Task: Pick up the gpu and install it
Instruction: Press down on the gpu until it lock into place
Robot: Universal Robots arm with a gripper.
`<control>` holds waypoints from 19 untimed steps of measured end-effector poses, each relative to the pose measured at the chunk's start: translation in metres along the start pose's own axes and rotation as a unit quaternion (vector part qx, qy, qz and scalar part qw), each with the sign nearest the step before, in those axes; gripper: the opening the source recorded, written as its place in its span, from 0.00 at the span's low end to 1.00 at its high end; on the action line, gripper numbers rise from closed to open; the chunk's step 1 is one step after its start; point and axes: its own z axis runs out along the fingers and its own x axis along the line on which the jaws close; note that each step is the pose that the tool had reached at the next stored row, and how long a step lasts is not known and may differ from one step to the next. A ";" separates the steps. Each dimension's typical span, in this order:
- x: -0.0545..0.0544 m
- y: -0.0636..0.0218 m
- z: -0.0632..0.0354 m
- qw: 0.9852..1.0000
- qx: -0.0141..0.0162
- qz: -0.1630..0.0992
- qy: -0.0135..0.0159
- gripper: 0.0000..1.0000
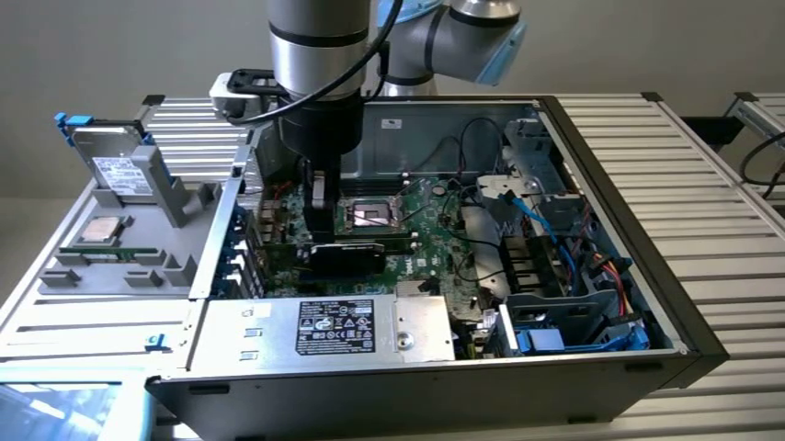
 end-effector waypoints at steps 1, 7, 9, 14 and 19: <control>0.000 0.0000 0.0000 1.000 0.000 0.000 0.000 0.42; 0.000 0.0000 0.0000 1.000 0.000 0.000 0.000 0.40; 0.000 0.0000 0.0000 1.000 0.000 0.000 0.000 0.33; 0.000 0.0001 0.0000 1.000 0.002 0.000 0.000 0.15; -0.001 0.0054 0.0023 1.000 0.021 0.001 0.000 0.12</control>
